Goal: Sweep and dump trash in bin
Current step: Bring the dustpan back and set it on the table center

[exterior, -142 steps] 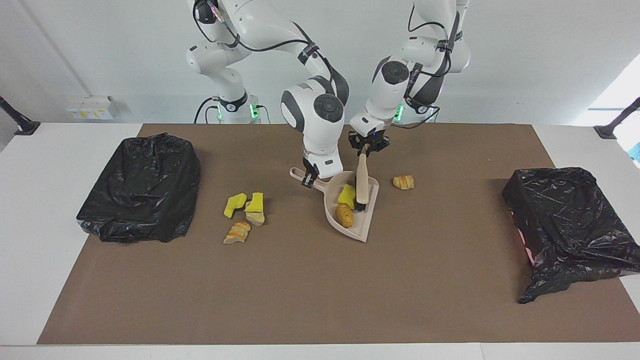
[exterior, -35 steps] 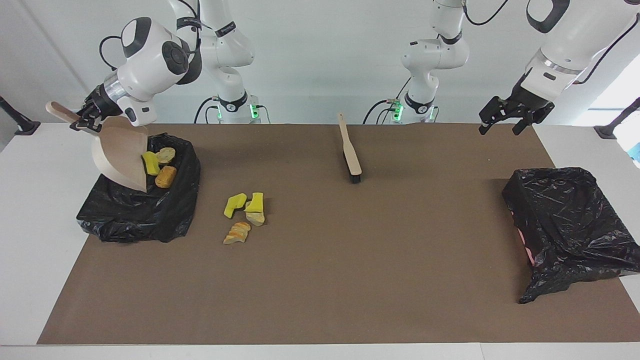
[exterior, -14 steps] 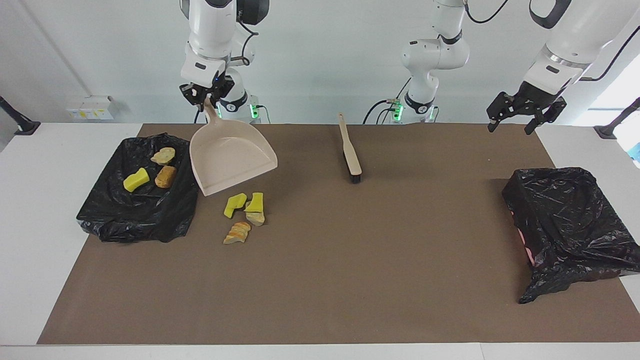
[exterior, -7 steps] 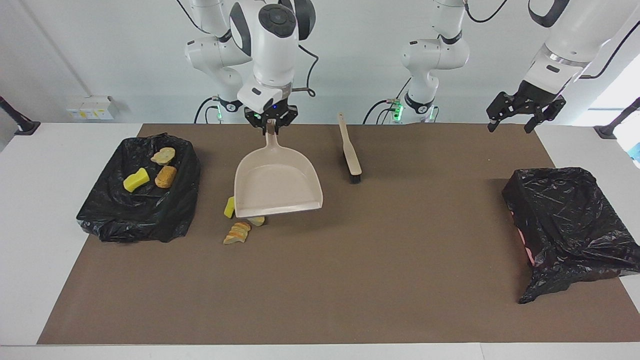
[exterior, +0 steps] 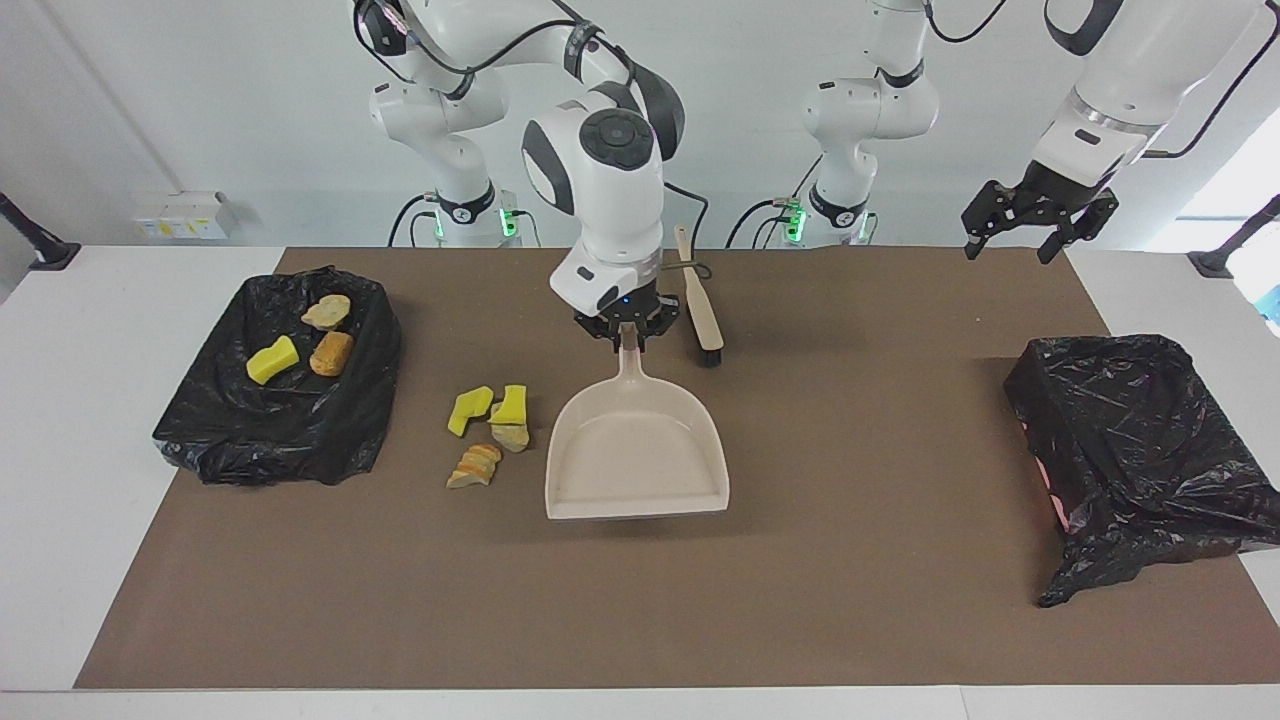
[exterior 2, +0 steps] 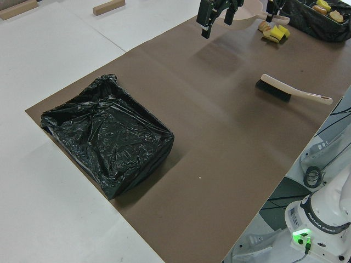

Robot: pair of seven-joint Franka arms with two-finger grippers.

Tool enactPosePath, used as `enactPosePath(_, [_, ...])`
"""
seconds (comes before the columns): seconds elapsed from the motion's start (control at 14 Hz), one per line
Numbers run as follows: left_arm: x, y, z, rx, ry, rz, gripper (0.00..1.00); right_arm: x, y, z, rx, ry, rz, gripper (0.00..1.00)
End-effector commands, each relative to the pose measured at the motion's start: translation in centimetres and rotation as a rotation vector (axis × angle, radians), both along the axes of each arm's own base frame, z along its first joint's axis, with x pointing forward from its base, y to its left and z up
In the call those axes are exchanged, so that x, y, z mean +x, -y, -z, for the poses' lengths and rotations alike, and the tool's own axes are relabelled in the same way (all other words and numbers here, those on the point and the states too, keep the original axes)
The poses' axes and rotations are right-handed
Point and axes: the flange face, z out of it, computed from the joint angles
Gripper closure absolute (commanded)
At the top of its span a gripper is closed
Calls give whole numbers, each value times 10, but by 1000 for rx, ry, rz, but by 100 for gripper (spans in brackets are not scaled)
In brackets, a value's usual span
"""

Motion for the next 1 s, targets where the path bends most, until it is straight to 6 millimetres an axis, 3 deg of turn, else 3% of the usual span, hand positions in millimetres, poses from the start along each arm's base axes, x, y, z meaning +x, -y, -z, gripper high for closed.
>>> enactPosePath(0.0, [-9,2,1,21,4,17,0,14,-49,33,-4,3,12,100])
enactPosePath(0.5, [-7,-13,-1,18,5,-22,0,25,-79,111,-19,60,-52,100])
enactPosePath(0.64, [-7,-12,-1,18,5,-19,0,23,-76,113,-37,43,-59,100])
enactPosePath(0.71, [-7,-12,-1,18,5,-19,0,16,-77,108,-58,24,-71,46])
enactPosePath(0.78, [-7,-12,-1,18,5,-19,0,8,-76,92,-77,4,-97,0])
enactPosePath(0.93, [-7,-13,-1,18,5,-21,0,-1,-70,47,-66,16,-109,0])
